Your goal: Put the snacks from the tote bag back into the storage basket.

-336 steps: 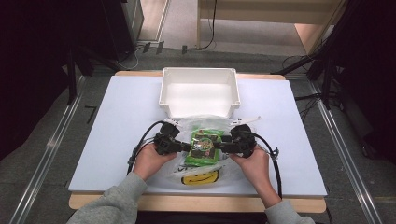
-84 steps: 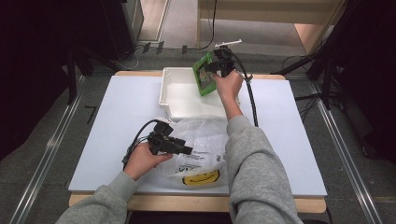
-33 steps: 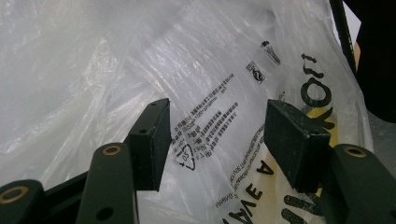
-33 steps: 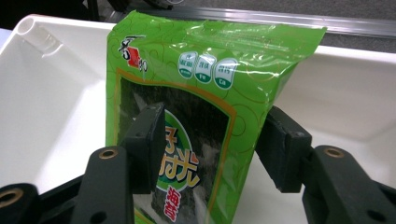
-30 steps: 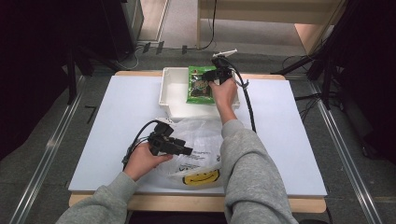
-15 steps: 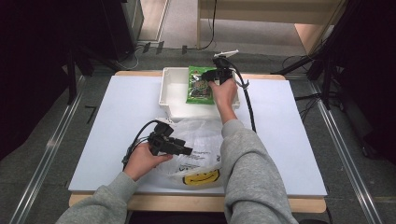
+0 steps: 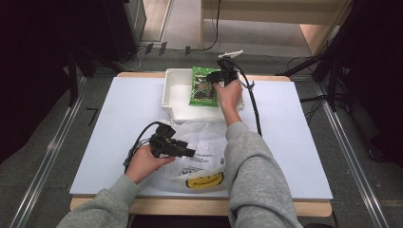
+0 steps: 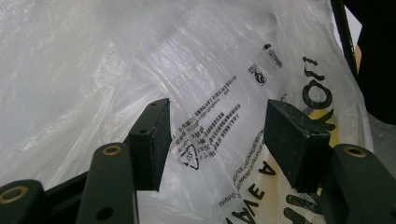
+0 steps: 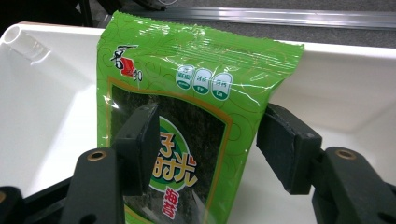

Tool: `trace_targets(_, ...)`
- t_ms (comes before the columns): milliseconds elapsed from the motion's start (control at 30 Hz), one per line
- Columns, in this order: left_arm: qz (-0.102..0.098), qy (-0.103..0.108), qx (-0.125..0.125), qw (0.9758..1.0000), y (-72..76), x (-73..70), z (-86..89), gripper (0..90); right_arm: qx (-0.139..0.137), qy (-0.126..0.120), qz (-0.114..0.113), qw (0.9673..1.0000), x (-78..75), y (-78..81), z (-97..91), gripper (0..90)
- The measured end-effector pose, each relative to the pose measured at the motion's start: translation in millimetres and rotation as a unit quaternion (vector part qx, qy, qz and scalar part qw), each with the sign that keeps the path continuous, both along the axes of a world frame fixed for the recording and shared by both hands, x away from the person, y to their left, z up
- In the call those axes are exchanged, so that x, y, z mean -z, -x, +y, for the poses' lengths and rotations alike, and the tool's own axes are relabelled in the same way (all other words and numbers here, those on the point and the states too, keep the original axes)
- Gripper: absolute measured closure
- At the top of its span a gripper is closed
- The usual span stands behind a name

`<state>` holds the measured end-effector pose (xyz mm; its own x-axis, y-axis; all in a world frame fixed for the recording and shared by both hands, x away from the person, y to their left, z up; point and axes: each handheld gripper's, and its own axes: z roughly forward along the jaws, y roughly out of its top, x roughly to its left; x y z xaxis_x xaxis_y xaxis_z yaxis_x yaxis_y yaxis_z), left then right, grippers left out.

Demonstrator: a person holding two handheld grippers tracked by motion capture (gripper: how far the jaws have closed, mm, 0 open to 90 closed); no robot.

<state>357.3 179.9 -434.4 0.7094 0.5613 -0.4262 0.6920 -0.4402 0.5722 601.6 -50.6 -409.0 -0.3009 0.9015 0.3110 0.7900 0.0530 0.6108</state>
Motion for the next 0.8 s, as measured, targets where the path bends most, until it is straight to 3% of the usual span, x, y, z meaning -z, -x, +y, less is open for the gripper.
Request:
trace_targets(500,0.0,-0.004,-0.001,1.0,1.0,0.1,-2.1,42.7,0.01,-0.014,-0.001,0.9999,-4.1,11.2,-15.9,41.5)
trace_targets(800,-0.002,-0.008,-0.001,1.0,0.8,0.9,-4.2,42.8,-0.008,-0.021,-0.012,0.9997,-13.9,29.8,-25.5,41.9)
